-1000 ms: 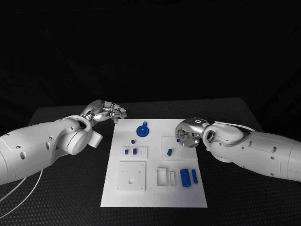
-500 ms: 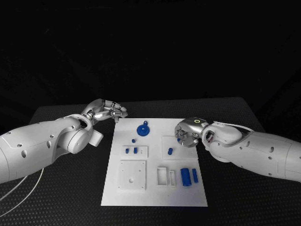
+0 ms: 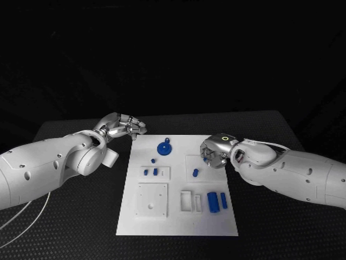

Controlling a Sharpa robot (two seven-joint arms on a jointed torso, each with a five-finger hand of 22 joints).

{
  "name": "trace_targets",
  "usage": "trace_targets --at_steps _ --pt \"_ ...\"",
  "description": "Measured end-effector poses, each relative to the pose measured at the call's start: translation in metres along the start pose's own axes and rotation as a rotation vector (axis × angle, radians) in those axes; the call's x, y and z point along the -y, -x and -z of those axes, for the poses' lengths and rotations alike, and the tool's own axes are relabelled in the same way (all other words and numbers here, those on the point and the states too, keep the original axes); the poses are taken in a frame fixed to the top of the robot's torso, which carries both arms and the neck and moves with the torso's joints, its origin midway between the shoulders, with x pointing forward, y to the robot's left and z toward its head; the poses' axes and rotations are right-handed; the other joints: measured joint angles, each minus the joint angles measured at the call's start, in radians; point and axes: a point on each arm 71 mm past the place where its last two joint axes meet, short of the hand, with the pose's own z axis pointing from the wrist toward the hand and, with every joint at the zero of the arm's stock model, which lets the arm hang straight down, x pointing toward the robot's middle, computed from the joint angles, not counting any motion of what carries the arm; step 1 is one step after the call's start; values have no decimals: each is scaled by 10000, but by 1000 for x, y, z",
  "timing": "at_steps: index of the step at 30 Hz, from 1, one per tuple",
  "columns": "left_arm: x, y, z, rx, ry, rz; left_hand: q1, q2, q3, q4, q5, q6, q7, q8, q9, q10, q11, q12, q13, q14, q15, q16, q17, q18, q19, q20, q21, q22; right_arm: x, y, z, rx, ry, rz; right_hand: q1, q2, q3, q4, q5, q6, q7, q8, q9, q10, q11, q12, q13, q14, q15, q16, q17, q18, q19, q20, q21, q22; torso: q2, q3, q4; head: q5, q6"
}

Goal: Assemble the parts on the task board

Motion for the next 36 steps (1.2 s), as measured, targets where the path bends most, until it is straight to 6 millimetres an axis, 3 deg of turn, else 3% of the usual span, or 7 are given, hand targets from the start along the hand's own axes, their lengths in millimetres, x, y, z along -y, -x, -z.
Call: trace_targets --at_steps 7,17,23,36 --pt "0 0 0 -7 8 3 0 0 0 0 0 0 -1 0 1 0 0 0 -1 0 0 0 11 0 0 0 0 9 -2 0 -1 25 25 142 132 52 108 -108 0 87 -82 56 49 73 -3 -28 115 38 -34 48 135 -1 94 -22 38 51 -4 -3 -1 -11 -17" --pt "-1 1 0 12 25 -4 0 0 0 0 0 -1 -1 0 9 0 0 0 -2 0 0 0 14 -1 0 0 0 9 -4 -1 -1 40 35 281 132 52 111 -112 0 127 -59 57 66 125 16 -27 174 54 -23 87 199 -1 93 -21 38 76 -5 -3 1 -11 -24" --pt "-1 1 0 15 29 -7 0 0 0 0 0 -1 -1 0 8 0 0 0 -3 0 0 0 19 -2 0 0 0 17 -6 -1 -1 110 39 294 132 52 228 -124 0 278 -140 142 129 270 -124 21 298 177 -74 154 334 0 258 -67 94 122 -5 -5 5 -7 -15" --pt "-1 2 -1 41 50 -17 0 0 0 0 0 -1 -1 0 7 1 -2 0 6 0 0 0 27 -3 0 0 0 15 -7 -3 1 249 -5 155 89 95 373 -126 0 462 -238 213 240 428 -215 77 505 332 -156 249 531 -1 447 -161 172 166 0 -3 7 9 -44"
